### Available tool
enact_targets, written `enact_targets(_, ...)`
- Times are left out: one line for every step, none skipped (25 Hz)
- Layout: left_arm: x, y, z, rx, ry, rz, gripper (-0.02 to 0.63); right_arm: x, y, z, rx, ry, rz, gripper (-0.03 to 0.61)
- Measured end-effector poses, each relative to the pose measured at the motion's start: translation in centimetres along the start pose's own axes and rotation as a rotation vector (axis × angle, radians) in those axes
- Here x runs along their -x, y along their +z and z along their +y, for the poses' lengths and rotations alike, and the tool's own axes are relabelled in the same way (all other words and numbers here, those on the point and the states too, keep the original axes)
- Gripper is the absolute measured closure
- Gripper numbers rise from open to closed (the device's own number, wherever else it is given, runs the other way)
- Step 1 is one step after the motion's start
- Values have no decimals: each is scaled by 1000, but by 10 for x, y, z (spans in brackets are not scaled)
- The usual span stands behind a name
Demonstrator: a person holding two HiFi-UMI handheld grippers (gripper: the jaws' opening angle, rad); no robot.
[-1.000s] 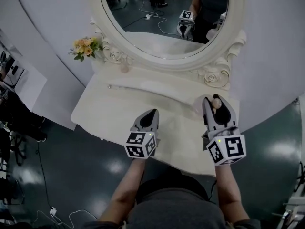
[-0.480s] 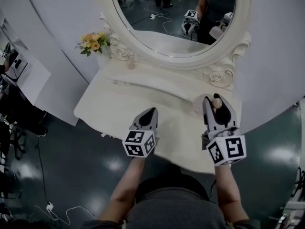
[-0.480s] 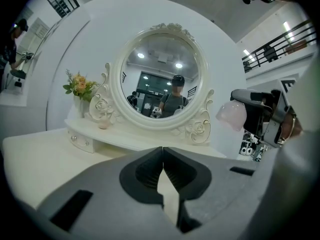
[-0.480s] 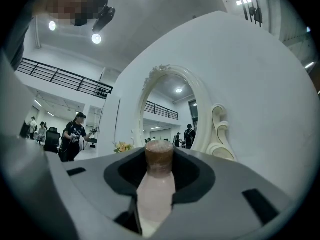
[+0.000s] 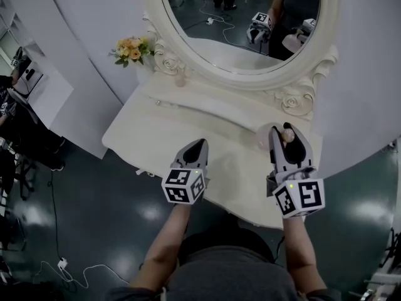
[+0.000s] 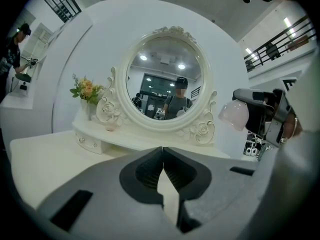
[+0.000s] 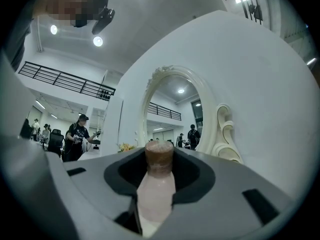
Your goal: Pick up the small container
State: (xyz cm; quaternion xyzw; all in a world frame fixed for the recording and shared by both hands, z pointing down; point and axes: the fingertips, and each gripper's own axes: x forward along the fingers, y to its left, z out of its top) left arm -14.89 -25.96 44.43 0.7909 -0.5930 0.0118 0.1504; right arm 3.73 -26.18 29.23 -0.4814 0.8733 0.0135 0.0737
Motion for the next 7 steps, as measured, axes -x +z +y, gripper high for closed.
enact_targets(1,0,1,0,4,-1,607,0,0,1,-1,2,0,437)
enact_targets(2,0,2,0,7,-3,607,-1,-1,1,-3,4,0,437)
enact_targets(2,0,3,0,10,-3,607,-1,-2,1,-6,5,2,437)
enact_targets(2,-1,5,0,12,-3,607,-2,-3,1,-9,5,3,437)
enact_targets(3,-1,6,0,15,-2,607,-2,-4,1,-11,5,5,437)
enact_targets(3,-2,7,0,17,0,607,-2,-5,2,-14,4,6,437)
enact_targets(4,-3,8,0,19,1,607,-3,-6,2,-16,4,6,437)
